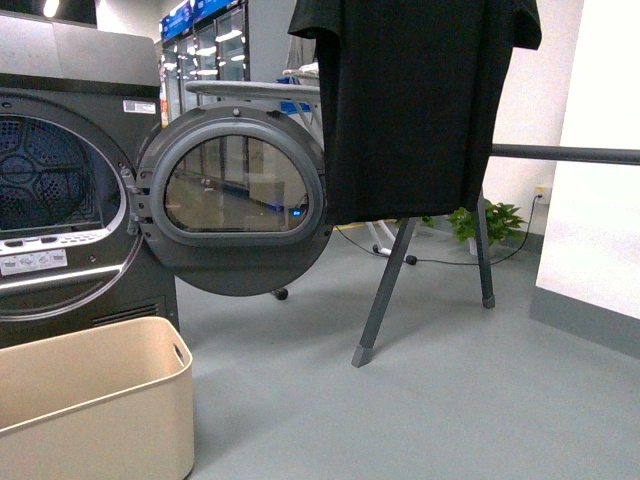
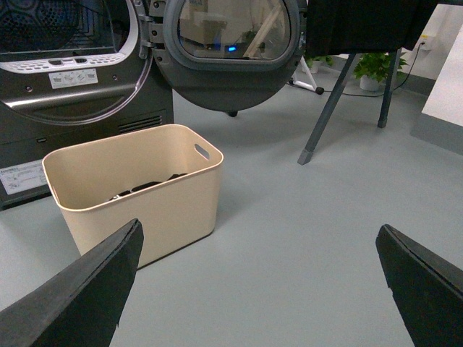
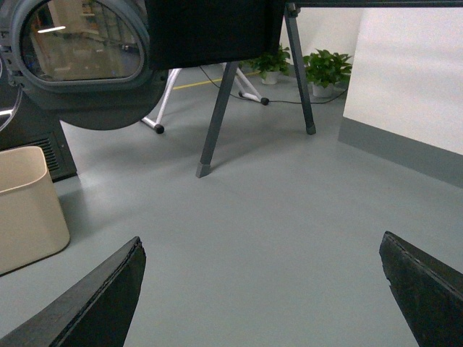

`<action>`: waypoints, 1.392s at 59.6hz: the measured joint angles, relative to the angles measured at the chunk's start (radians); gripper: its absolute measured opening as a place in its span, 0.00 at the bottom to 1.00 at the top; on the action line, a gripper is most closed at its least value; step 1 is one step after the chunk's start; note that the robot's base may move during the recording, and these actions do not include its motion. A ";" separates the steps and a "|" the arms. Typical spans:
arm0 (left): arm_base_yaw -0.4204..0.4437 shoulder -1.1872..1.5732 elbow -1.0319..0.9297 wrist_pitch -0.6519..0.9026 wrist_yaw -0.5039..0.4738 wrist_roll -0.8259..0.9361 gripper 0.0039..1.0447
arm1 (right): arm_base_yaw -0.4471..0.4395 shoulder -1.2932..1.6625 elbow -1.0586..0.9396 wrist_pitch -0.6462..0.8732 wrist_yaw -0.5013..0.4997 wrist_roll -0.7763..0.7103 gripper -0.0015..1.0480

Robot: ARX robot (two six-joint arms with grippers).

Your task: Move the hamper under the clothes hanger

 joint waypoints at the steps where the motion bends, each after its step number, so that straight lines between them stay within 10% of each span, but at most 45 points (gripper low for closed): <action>1: 0.000 0.000 0.000 0.000 0.000 0.000 0.94 | 0.000 0.000 0.000 0.000 0.000 0.000 0.92; 83: 0.000 0.001 0.000 -0.001 -0.001 0.000 0.94 | 0.001 0.000 0.000 0.001 0.000 0.000 0.92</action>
